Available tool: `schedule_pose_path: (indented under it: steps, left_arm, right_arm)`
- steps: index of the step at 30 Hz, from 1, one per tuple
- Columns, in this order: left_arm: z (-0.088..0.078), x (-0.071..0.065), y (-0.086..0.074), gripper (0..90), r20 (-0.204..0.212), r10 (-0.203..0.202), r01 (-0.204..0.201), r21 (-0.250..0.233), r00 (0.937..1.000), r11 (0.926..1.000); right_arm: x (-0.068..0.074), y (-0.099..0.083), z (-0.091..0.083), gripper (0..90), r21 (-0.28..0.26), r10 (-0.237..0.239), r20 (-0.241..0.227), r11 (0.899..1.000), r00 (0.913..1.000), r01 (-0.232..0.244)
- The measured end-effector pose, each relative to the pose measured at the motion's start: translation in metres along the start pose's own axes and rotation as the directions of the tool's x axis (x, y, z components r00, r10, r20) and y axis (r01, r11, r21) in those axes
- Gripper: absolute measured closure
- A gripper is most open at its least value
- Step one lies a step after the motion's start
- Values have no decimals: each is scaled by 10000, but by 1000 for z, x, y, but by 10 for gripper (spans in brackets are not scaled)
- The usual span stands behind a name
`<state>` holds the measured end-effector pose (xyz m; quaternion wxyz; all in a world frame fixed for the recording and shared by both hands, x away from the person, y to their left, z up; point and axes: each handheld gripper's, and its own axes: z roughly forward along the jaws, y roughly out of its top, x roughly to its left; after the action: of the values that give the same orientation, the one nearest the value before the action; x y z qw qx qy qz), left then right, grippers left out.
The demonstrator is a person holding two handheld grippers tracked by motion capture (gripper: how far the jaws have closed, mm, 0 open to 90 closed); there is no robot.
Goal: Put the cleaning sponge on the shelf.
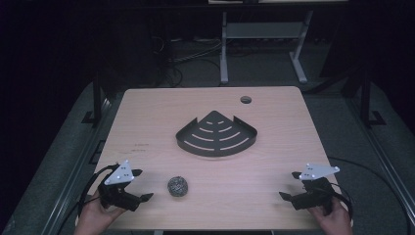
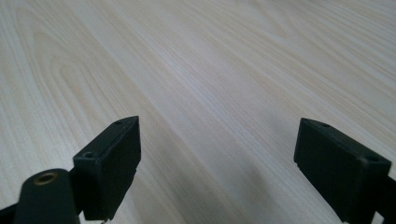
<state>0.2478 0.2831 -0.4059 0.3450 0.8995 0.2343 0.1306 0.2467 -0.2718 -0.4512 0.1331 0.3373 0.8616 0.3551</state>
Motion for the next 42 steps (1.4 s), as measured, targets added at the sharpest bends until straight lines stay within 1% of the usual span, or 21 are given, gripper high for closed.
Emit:
schedule_pose_path:
  steps: [3,5,6,7,8,10,11,15,18,20,21,25,26,29,30,31,35,37,40,41,42]
  left_arm:
    - [5,-2,8,140,289,266,-271,169,9992,9995]
    - [9,-4,12,140,416,437,-450,317,9982,9985]
    - [9,-4,12,140,416,437,-450,317,9982,9985]
    - [14,-5,16,140,563,543,-572,511,9969,9971]
    - [16,-5,17,140,623,563,-598,563,9965,9966]
    - [20,-3,20,140,819,510,-573,767,9953,9954]
    - [22,-4,22,141,864,467,-538,816,9952,9952]
    - [29,-5,29,144,962,742,-844,1068,9926,9907]
    - [33,-5,34,144,1061,817,-949,1260,9910,9875]
    - [36,-5,37,144,1122,866,-1013,1334,9899,9859]
    - [38,-5,38,144,1162,841,-999,1376,9897,9854]
    - [47,-6,42,144,1390,840,-1077,1729,9867,9790]
    - [48,-6,44,144,1399,911,-1165,1857,9860,9757]
    - [52,-7,48,144,1470,918,-1196,1933,9849,9738]
    - [54,-7,49,144,1482,972,-1264,2023,9842,9711]
    - [54,-7,49,144,1482,972,-1264,2023,9842,9711]
    - [60,-8,56,144,1609,1024,-1371,2224,9816,9653]
    - [62,-8,58,144,1676,961,-1330,2258,9812,9650]
    - [67,-8,61,144,1759,921,-1335,2405,9801,9614]
    - [68,-8,62,144,1828,924,-1372,2501,9788,9585]
    - [70,-8,62,144,1822,889,-1338,2514,9792,9586]
  right_arm:
    - [2,1,1,143,115,-84,-7,9999,10000,84]
    - [3,1,2,143,208,-132,-25,9997,9999,132]
    - [4,1,2,143,236,-122,-61,9996,9999,123]
    - [4,1,2,142,240,-155,-68,9996,9999,156]
    - [4,0,2,143,212,-234,-31,9995,9997,235]
    - [5,0,2,143,179,-215,-15,9996,9998,215]
    - [5,-1,3,143,172,-193,-38,9997,9998,194]
    - [7,0,4,143,272,-206,-120,9994,9997,209]
    - [7,0,3,143,243,-222,-169,9994,9996,226]
    - [7,0,3,142,212,-221,-97,9995,9997,223]
    - [7,0,3,143,227,-215,-98,9995,9997,217]
    - [8,0,3,143,308,-260,-116,9992,9996,263]
    - [8,0,3,143,298,-292,-113,9991,9995,295]
    - [8,0,2,142,288,-343,-100,9990,9994,346]
    - [8,0,1,143,269,-352,-102,9990,9993,355]
    - [8,0,1,143,269,-352,-102,9990,9993,355]
    - [9,0,1,147,240,-408,-73,9989,9991,410]
    - [9,1,1,145,220,-382,-66,9990,9992,383]
    - [9,1,0,145,190,-420,-74,9989,9991,421]
    - [9,1,0,145,185,-426,-81,9989,9991,427]
    - [10,1,0,145,175,-415,-81,9990,9991,417]
